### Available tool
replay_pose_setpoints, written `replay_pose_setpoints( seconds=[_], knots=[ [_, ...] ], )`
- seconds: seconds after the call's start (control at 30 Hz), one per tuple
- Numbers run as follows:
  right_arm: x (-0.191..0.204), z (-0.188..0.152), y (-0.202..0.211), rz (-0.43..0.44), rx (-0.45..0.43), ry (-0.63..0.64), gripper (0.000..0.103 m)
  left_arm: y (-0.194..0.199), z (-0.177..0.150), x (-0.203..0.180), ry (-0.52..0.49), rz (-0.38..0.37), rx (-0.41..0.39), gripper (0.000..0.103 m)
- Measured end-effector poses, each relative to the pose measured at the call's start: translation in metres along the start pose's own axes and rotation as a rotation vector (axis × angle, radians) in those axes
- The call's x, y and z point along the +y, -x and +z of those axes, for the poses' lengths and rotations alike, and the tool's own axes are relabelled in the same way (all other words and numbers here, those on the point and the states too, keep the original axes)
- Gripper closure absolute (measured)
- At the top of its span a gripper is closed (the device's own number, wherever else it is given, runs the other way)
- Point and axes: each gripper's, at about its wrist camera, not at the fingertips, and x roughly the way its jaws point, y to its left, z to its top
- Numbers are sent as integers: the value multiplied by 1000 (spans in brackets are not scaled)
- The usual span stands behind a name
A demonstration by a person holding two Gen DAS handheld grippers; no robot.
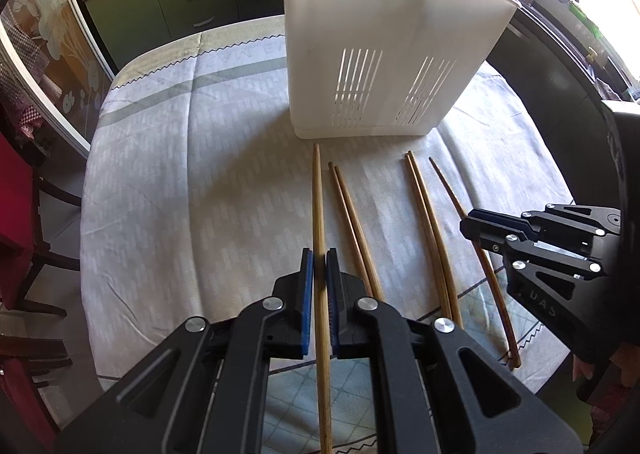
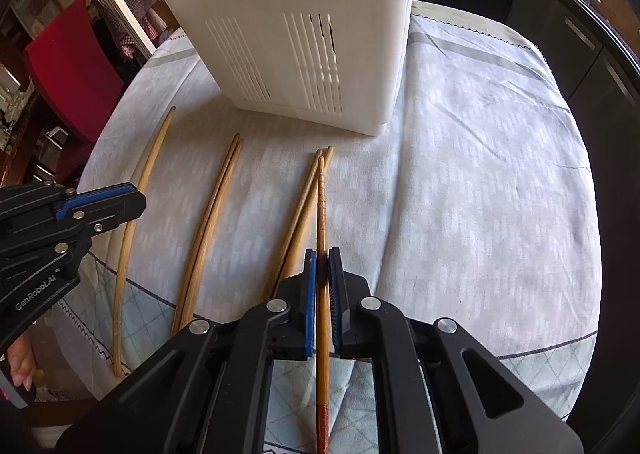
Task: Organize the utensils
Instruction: 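Lift chopsticks to the caddy and drop left one in while right carries its chopstick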
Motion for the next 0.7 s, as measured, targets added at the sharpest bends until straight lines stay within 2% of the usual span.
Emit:
replay_pose_setpoints(
  seconds=[0.33, 0.5, 0.7],
  knots=[
    [-14, -23, 90, 88, -200, -10, 96, 39, -6, -8, -33, -12, -70, 97],
    [-27, -43, 129, 94, -264, -12, 96, 64, -16, -14, -49, -20, -119, 97],
    [-29, -61, 155, 102, -323, -8, 96, 97, -27, -21, -82, -15, -200, 97]
  ],
)
